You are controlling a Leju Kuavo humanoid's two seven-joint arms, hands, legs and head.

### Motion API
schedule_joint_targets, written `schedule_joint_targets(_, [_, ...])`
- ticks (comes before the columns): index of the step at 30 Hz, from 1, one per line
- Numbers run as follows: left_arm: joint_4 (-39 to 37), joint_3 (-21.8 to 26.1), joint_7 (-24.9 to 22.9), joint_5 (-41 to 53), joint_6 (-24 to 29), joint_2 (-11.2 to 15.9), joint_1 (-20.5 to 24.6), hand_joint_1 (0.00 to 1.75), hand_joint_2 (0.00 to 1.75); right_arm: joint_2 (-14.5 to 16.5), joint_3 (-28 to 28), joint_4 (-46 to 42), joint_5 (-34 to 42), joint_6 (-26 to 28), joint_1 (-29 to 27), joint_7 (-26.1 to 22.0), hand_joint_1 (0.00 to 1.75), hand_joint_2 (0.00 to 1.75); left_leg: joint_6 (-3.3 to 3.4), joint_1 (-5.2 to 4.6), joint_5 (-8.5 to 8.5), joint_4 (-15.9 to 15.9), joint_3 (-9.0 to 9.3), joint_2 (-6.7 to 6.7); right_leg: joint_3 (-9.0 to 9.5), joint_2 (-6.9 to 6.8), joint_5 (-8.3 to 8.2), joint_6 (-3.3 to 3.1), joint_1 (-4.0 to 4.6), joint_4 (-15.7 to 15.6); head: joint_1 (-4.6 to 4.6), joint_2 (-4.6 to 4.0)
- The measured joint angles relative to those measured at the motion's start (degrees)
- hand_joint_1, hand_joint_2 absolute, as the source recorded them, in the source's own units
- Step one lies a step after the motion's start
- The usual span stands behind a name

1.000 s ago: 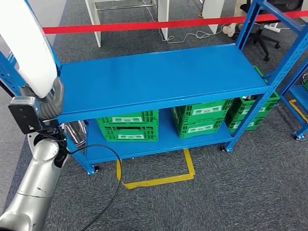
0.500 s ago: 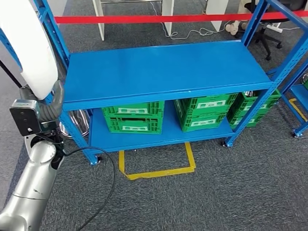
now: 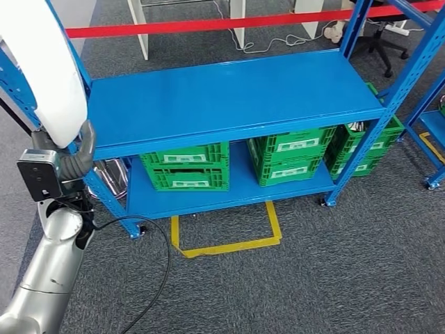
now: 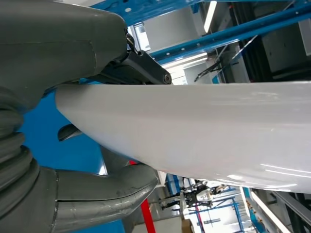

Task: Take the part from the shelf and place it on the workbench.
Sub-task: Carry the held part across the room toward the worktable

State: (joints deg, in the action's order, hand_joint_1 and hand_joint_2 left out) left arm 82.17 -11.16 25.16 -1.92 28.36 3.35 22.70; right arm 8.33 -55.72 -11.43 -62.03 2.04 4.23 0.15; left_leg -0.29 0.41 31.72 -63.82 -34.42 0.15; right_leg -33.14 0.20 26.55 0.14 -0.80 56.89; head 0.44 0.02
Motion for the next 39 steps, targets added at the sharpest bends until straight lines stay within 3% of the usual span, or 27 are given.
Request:
schedule_joint_targets(2, [0.0, 0.0, 0.0, 0.0, -0.1, 0.1, -0.1, 1.75, 1.75, 0.0, -0.3, 0.0, 0.1, 0.0, 0.0, 0.4, 0.00, 1.75, -0.19, 0.01, 3.30, -7.9, -3.44, 0.00, -0.07, 0.36, -0.04, -0.21, 0.09, 0.0, -0.01, 0.00])
schedule_joint_targets(3, [0.0, 0.0, 0.0, 0.0, -0.1, 0.1, -0.3, 1.75, 1.75, 0.0, -0.4, 0.0, 0.1, 0.0, 0.0, 0.6, 0.00, 1.75, -0.17, 0.01, 3.75, -10.3, -4.51, 0.00, -0.10, 0.62, -0.07, -0.25, 0.16, 0.1, -0.01, 0.00])
schedule_joint_targets(4, [0.0, 0.0, 0.0, 0.0, -0.2, 0.1, -0.3, 1.75, 1.75, 0.0, -0.5, 0.0, 0.1, 0.0, 0.0, 0.7, 0.00, 1.75, -0.05, 0.00, 3.02, -10.5, -4.60, -0.03, -0.12, 0.94, -0.10, -0.27, 0.21, 0.1, -0.01, 0.00])
schedule_joint_targets(5, [0.0, 0.0, 0.0, 0.0, -0.3, 0.1, -0.4, 1.75, 1.75, 0.0, -0.5, 0.0, 0.1, 0.0, 0.0, 0.8, 0.00, 1.75, 0.16, -0.01, 1.23, -8.3, -3.60, -0.14, -0.10, 1.33, -0.12, -0.26, 0.26, 0.2, -0.01, 0.00])
schedule_joint_targets(7, [0.0, 0.0, 0.0, 0.2, -0.4, 0.1, -0.3, 1.75, 1.75, 0.0, -0.5, 0.0, 0.2, -0.1, 0.1, 0.8, 0.00, 1.75, 0.82, -0.03, -2.93, -0.7, -0.09, -1.47, -0.16, 2.17, -0.19, -0.12, 0.38, 0.3, 0.03, 0.00])
schedule_joint_targets(9, [0.1, 0.0, 0.0, 0.3, -0.5, 0.2, -0.2, 1.75, 1.75, 0.0, -0.7, 0.0, 0.4, -0.3, 0.3, 0.6, 0.00, 1.75, 1.26, -0.06, -4.50, 4.6, 2.12, -2.76, -0.69, 3.03, -0.43, 0.32, 0.42, 0.6, 0.04, 0.00])
schedule_joint_targets(11, [0.2, 0.0, 0.1, 0.3, -0.6, 0.3, -0.2, 1.75, 1.75, 0.0, -0.9, 0.0, 0.5, -0.6, 0.3, 0.4, 0.00, 1.75, 1.43, -0.08, -4.27, 5.6, 2.25, -2.52, -1.39, 3.81, -0.89, 1.06, 0.33, 0.6, 0.04, 0.00])
schedule_joint_targets(13, [0.4, -0.1, 0.1, 0.3, -0.9, 0.2, -0.1, 1.75, 1.75, -0.1, -1.0, 0.0, 0.5, -0.9, 0.2, 0.3, 0.00, 1.75, 1.82, 0.18, -4.63, 6.2, 2.19, -1.54, -2.26, 3.51, -0.42, 1.72, 0.37, 1.2, 0.17, 0.00])
schedule_joint_targets(15, [0.6, -0.1, 0.1, 0.4, -1.2, 0.3, 0.0, 1.75, 1.75, -0.2, -1.0, 0.0, 0.6, -1.0, 0.2, 0.2, 0.00, 1.75, 2.23, 0.42, -5.02, 6.6, 2.13, -0.41, -4.55, 1.80, 2.44, 2.27, 0.39, 5.7, 0.45, 0.00])
schedule_joint_targets(17, [0.6, -0.1, 0.1, 0.4, -1.3, 0.3, 0.0, 1.75, 1.75, -0.2, -1.0, 0.0, 0.6, -1.0, 0.3, 0.2, 0.00, 1.75, 2.39, 0.34, -5.13, 6.6, 1.92, 0.65, -7.95, 0.48, 6.07, 2.79, 0.23, 13.5, 0.61, 0.00])
schedule_joint_targets(18, [0.6, -0.1, 0.1, 0.4, -1.3, 0.3, 0.0, 1.75, 1.75, -0.2, -1.0, 0.0, 0.6, -1.1, 0.3, 0.2, 0.00, 1.75, 2.41, 0.30, -5.15, 6.6, 1.85, 1.22, -9.07, 0.27, 6.91, 2.96, 0.16, 16.3, 0.60, 0.00])
schedule_joint_targets(19, [0.6, -0.1, 0.0, 0.4, -1.3, 0.3, 0.0, 1.75, 1.75, -0.2, -1.0, 0.0, 0.6, -1.1, 0.2, 0.2, 0.00, 1.75, 2.43, 0.28, -5.17, 6.5, 1.82, 1.77, -9.12, 0.13, 6.67, 3.06, 0.13, 16.9, 0.61, 0.00])
schedule_joint_targets(20, [0.6, -0.1, 0.0, 0.4, -1.4, 0.3, 0.0, 1.75, 1.75, -0.2, -1.1, 0.0, 0.6, -1.1, 0.2, 0.2, 0.00, 1.75, 2.42, 0.27, -5.19, 6.5, 1.83, 2.28, -7.94, -0.09, 5.43, 3.06, 0.11, 15.1, 0.62, 0.00])
schedule_joint_targets(22, [0.7, -0.1, 0.0, 0.4, -1.5, 0.3, 0.0, 1.75, 1.75, -0.2, -1.1, 0.0, 0.6, -1.3, 0.3, 0.2, 0.00, 1.75, 2.24, 0.19, -5.15, 6.4, 1.89, 3.20, -3.28, -1.63, 2.07, 2.81, 0.26, 6.9, 0.63, 0.00])
schedule_joint_targets(24, [0.7, -0.1, -0.2, 0.5, -1.6, 0.3, 0.1, 1.75, 1.75, -0.2, -1.1, 0.0, 0.6, -1.5, 0.5, 0.3, 0.00, 1.75, 1.75, -0.13, -5.11, 6.2, 1.80, 4.00, -0.01, -3.10, 0.58, 2.10, 0.60, 1.0, 0.55, 0.00])
schedule_joint_targets(25, [0.7, -0.1, -0.3, 0.6, -1.7, 0.3, 0.1, 1.75, 1.75, -0.2, -1.1, 0.0, 0.6, -1.6, 0.5, 0.3, 0.00, 1.75, 1.46, -0.28, -5.15, 6.1, 1.74, 4.42, 0.38, -3.27, 0.62, 1.72, 0.78, 0.1, 0.52, 0.00])
schedule_joint_targets(27, [0.7, -0.2, -0.4, 0.6, -1.8, 0.3, 0.2, 1.75, 1.75, -0.2, -1.1, 0.0, 0.6, -1.7, 0.4, 0.3, 0.00, 1.75, 0.88, -0.31, -5.14, 6.1, 1.68, 5.20, 0.25, -2.29, 0.28, 0.90, 0.77, 0.0, 0.49, 0.00])
schedule_joint_targets(29, [0.7, -0.3, -0.5, 0.8, -1.8, 0.3, 0.3, 1.75, 1.75, -0.2, -1.2, 0.0, 0.6, -1.7, 0.4, 0.4, 0.00, 1.75, 0.30, -0.10, -3.68, 4.5, 1.14, 4.03, 0.18, -1.33, -0.15, 0.14, 0.52, -0.2, 0.41, 0.00])
schedule_joint_targets(32, [0.7, -0.3, -0.5, 1.0, -1.9, 0.5, 0.3, 1.75, 1.75, -0.2, -1.3, 0.0, 0.6, -1.8, 0.5, 0.5, 0.00, 1.75, -0.27, 0.16, 2.01, -6.0, -3.00, 0.79, -0.04, 0.28, -0.51, -0.42, 0.38, -0.3, 0.13, 0.00])
schedule_joint_targets(33, [0.7, -0.3, -0.6, 1.0, -2.0, 0.6, 0.2, 1.75, 1.75, -0.2, -1.3, 0.0, 0.6, -1.9, 0.5, 0.6, 0.00, 1.75, -0.33, 0.17, 3.17, -9.3, -4.37, 0.45, -0.13, 0.90, -0.57, -0.47, 0.41, -0.3, 0.11, 0.00])
schedule_joint_targets(34, [0.7, -0.3, -0.6, 1.0, -2.0, 0.6, 0.2, 1.75, 1.75, -0.2, -1.3, 0.0, 0.6, -2.0, 0.4, 0.7, 0.00, 1.75, -0.31, 0.17, 3.16, -10.6, -4.89, 0.31, -0.19, 1.53, -0.62, -0.47, 0.44, -0.2, 0.11, 0.00])
schedule_joint_targets(35, [0.6, -0.4, -0.6, 1.1, -2.1, 0.7, 0.2, 1.75, 1.75, -0.2, -1.3, 0.0, 0.6, -2.0, 0.4, 0.7, 0.00, 1.75, -0.21, 0.17, 2.01, -9.7, -4.36, 0.21, -0.21, 2.18, -0.68, -0.45, 0.45, -0.2, 0.10, 0.00])
schedule_joint_targets(36, [0.6, -0.4, -0.6, 1.1, -2.2, 0.7, 0.3, 1.75, 1.75, -0.2, -1.3, 0.0, 0.5, -2.0, 0.4, 0.7, 0.00, 1.75, -0.05, 0.19, -0.03, -6.6, -2.86, -0.13, -0.21, 2.84, -0.71, -0.39, 0.45, 0.0, 0.10, 0.00])
schedule_joint_targets(38, [0.6, -0.4, -0.6, 1.3, -2.5, 0.7, 0.5, 1.75, 1.75, -0.2, -1.3, 0.0, 0.5, -2.1, 0.5, 0.7, 0.00, 1.75, 0.39, 0.36, -3.50, 1.2, 0.80, -2.18, -0.47, 4.06, -0.76, -0.10, 0.48, 0.3, 0.13, 0.00])
schedule_joint_targets(39, [0.6, -0.4, -0.7, 1.4, -2.6, 0.7, 0.6, 1.75, 1.75, -0.2, -1.3, 0.0, 0.5, -2.2, 0.5, 0.7, 0.00, 1.75, 0.54, 0.40, -4.22, 3.8, 1.90, -3.08, -0.80, 4.60, -0.84, 0.20, 0.47, 0.5, 0.13, 0.00])
